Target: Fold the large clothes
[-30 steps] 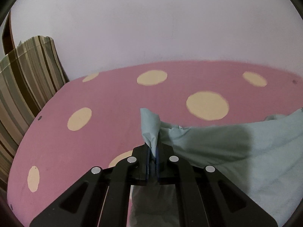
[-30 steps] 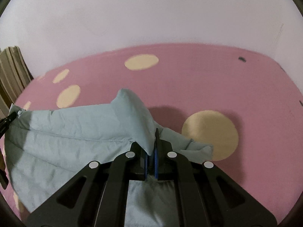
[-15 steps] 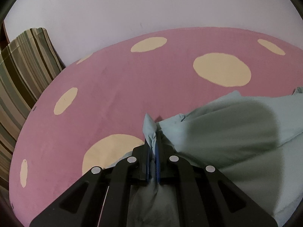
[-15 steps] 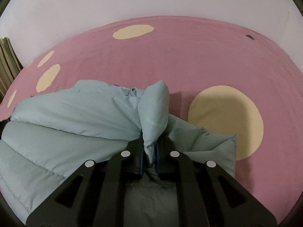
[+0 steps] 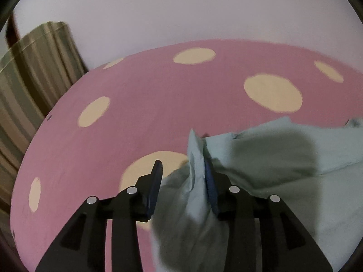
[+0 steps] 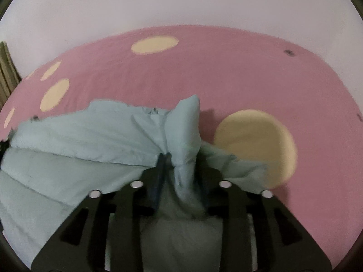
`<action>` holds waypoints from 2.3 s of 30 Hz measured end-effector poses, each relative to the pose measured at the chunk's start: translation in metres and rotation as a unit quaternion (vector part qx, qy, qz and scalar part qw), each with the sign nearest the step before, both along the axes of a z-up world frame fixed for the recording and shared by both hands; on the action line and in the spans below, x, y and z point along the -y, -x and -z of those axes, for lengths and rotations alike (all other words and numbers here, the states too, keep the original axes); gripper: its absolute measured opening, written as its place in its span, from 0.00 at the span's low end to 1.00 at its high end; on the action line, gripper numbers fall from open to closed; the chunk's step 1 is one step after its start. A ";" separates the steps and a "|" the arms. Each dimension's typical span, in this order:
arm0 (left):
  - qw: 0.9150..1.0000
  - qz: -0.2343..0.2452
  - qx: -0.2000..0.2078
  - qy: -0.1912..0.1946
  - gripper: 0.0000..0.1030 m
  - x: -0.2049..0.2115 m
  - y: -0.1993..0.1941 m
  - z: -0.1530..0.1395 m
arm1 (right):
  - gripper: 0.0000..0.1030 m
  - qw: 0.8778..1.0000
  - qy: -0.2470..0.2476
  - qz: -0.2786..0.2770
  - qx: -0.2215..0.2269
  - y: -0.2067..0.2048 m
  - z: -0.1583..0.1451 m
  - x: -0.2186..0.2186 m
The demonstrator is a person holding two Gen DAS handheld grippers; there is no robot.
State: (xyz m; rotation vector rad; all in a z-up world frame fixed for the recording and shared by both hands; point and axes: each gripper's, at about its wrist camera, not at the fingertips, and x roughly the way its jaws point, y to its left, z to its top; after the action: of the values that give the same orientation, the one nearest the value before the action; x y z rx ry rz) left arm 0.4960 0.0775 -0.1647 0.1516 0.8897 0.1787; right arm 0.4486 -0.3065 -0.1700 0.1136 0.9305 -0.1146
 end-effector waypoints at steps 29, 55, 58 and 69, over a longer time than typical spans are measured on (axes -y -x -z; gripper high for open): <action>0.996 0.088 -0.001 0.027 0.58 0.119 0.029 0.027 | 0.47 0.995 0.007 -0.098 0.009 -0.004 0.025 -0.129; 1.000 0.027 0.006 -0.006 0.58 0.051 0.049 0.024 | 0.49 0.999 0.047 0.004 0.011 0.020 0.021 -0.027; 0.999 0.026 0.008 0.027 0.61 0.038 0.065 0.009 | 0.58 0.999 0.033 -0.001 0.019 0.035 0.007 -0.024; 0.998 -0.009 0.017 0.064 0.77 0.002 0.142 -0.004 | 0.74 0.999 0.018 0.001 0.030 0.105 -0.016 -0.013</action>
State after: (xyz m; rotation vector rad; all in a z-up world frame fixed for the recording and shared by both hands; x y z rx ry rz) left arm 0.3537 0.0756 -0.1609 0.0222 0.8665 0.1400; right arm 0.3434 -0.2934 -0.1537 0.0844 0.8673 -0.1287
